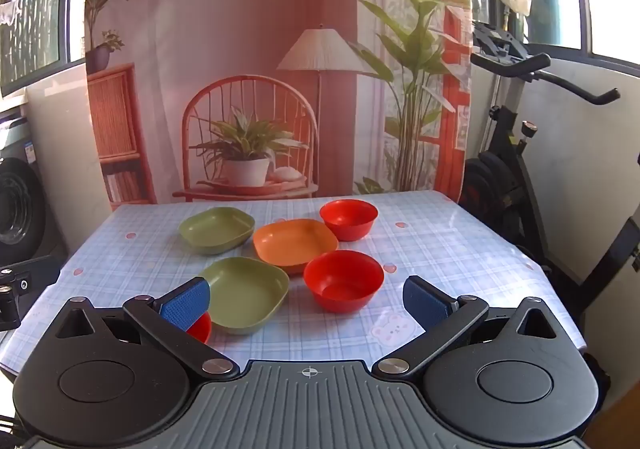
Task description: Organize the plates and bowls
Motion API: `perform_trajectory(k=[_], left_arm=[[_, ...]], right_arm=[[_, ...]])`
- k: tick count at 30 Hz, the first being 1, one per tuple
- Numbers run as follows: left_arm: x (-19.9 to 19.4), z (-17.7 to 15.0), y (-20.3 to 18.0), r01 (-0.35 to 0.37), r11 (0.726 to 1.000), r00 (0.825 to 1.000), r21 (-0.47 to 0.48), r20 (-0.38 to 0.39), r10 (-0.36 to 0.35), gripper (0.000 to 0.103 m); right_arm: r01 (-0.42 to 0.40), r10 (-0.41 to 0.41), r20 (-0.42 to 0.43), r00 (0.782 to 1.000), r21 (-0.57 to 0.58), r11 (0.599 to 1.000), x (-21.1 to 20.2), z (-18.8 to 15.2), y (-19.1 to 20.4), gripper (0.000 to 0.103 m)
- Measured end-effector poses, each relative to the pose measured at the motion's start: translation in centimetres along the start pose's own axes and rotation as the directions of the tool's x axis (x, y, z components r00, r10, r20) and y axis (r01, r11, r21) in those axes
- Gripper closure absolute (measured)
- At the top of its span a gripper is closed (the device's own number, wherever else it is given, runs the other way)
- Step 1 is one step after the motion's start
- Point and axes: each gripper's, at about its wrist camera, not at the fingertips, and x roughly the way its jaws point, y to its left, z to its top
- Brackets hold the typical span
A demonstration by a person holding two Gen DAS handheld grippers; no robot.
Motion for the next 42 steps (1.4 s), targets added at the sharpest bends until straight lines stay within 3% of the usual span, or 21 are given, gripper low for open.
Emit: perform_trajectory(k=[42], left_arm=[[0.0, 0.08, 0.08, 0.0, 1.0, 1.0, -0.003, -0.005, 0.0, 0.0]], right_arm=[[-0.004, 0.004, 0.0, 1.0, 0.004, 1.0, 0.01, 0.19, -0.15, 0.0]])
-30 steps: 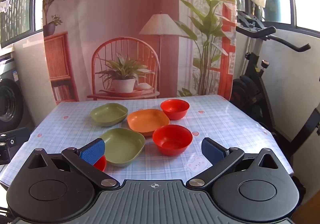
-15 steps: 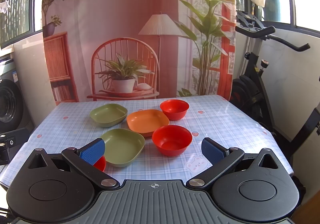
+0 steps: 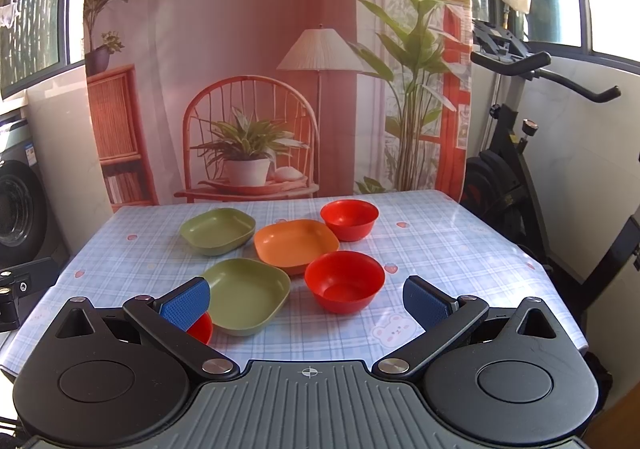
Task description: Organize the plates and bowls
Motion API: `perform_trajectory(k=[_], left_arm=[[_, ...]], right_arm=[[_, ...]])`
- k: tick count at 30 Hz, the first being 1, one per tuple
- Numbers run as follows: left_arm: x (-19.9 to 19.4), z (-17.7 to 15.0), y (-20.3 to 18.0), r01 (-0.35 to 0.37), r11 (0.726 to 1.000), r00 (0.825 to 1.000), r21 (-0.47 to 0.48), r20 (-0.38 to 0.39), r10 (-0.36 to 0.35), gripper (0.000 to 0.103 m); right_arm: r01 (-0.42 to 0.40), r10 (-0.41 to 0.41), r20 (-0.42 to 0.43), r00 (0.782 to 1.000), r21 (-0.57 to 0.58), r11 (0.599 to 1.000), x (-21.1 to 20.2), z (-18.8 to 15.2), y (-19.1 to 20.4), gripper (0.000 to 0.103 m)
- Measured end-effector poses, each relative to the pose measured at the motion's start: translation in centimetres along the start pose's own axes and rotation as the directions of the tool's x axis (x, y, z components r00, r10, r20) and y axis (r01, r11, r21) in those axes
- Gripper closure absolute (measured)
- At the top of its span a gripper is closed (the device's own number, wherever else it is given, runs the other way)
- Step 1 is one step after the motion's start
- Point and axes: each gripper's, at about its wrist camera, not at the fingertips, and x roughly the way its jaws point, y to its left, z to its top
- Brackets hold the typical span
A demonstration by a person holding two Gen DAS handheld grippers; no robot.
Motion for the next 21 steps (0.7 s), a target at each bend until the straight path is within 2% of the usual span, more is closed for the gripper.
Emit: perform_trajectory(k=[21], left_arm=[[0.03, -0.04, -0.02, 0.001, 1.0, 1.0, -0.001, -0.002, -0.001, 0.0]], right_arm=[[-0.002, 0.002, -0.002, 1.0, 0.003, 1.0, 0.15, -0.16, -0.09, 0.0]])
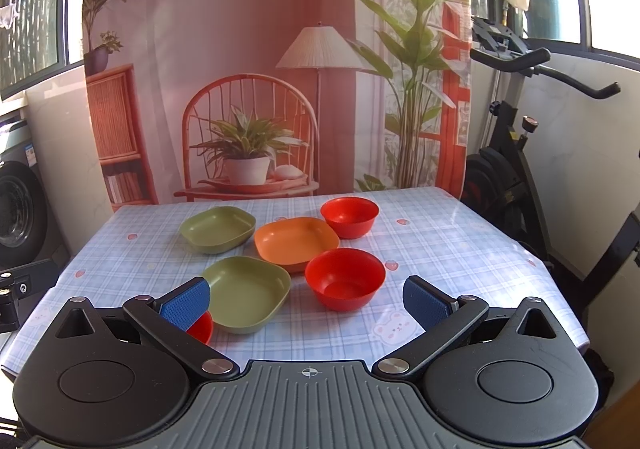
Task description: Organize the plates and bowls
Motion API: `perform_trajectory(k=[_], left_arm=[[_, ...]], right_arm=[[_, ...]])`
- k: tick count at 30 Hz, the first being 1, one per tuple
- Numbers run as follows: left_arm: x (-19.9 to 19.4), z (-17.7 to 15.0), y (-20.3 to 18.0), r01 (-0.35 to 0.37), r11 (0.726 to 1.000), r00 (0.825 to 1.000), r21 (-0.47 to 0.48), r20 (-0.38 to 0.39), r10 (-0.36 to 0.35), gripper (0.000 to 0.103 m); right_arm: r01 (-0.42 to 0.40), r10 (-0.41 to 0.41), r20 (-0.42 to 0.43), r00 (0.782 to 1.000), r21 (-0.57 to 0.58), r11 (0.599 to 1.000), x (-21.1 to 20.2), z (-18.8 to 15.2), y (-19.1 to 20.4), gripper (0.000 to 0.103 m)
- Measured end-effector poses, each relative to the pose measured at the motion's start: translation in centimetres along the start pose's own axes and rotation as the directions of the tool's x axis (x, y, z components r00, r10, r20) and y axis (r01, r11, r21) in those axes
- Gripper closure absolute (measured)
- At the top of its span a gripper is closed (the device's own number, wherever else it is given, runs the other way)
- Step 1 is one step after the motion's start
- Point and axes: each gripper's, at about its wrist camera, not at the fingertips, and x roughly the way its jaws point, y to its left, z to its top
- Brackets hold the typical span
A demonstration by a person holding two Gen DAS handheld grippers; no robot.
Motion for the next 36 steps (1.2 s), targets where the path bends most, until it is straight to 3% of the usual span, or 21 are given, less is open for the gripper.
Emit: perform_trajectory(k=[36], left_arm=[[0.9, 0.29, 0.28, -0.017, 1.0, 0.999, 0.0, -0.027, 0.017, 0.0]], right_arm=[[-0.022, 0.022, 0.003, 1.0, 0.018, 1.0, 0.62, 0.41, -0.45, 0.0]])
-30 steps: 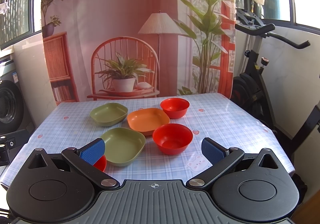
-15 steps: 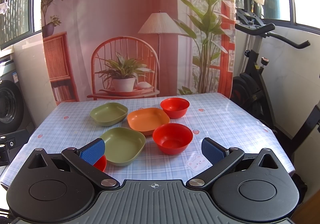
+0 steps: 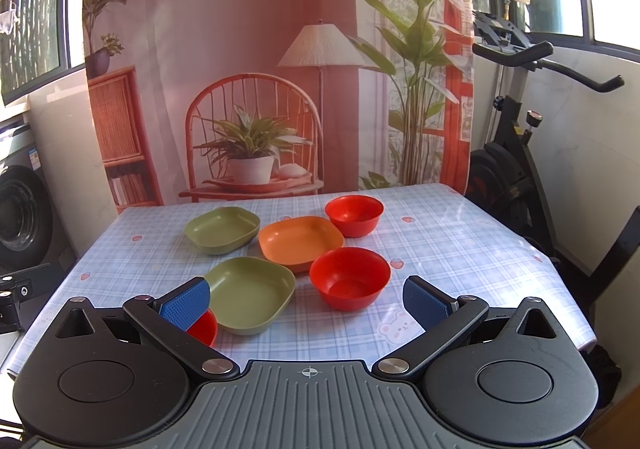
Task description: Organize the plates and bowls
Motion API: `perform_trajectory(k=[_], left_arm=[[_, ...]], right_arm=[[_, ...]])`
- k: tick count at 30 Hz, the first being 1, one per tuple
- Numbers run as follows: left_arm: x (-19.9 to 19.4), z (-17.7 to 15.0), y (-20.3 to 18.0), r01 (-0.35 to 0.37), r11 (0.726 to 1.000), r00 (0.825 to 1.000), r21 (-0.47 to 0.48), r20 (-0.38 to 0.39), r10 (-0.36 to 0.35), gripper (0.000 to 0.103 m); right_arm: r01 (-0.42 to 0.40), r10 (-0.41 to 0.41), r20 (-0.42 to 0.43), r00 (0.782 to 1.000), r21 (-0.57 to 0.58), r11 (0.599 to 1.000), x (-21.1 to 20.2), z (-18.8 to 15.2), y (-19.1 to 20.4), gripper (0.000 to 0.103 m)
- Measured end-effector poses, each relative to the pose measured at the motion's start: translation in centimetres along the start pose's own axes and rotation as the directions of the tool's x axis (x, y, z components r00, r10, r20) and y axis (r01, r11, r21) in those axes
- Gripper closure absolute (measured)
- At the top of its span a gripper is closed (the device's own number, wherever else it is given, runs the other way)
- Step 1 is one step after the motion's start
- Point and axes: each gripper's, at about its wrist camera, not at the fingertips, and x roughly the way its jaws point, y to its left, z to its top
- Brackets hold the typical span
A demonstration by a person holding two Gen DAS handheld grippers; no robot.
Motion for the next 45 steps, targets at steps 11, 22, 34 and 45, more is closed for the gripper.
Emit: perform_trajectory(k=[11, 22, 34, 45], left_arm=[[3.5, 6.3, 2.4, -0.063, 0.998, 0.996, 0.027, 0.071, 0.061, 0.001], [8.5, 8.2, 3.4, 0.019, 0.999, 0.998, 0.038, 0.054, -0.021, 0.007], [15.2, 1.6, 4.1, 0.101, 0.994, 0.981, 0.044, -0.173, -0.092, 0.025], [16.8, -2.8, 5.1, 0.114, 0.991, 0.952, -0.066, -0.278, -0.128, 0.028]], right_arm=[[-0.052, 0.039, 0.224, 0.974, 0.053, 0.997, 3.0, 5.7, 0.0, 0.0], [-0.133, 0.093, 0.24, 0.966, 0.156, 0.979, 10.2, 8.7, 0.9, 0.0], [-0.192, 0.209, -0.092, 0.974, 0.166, 0.967, 18.2, 2.6, 2.6, 0.0], [-0.233, 0.212, -0.285, 0.935, -0.043, 0.971, 20.4, -2.3, 6.1, 0.006]])
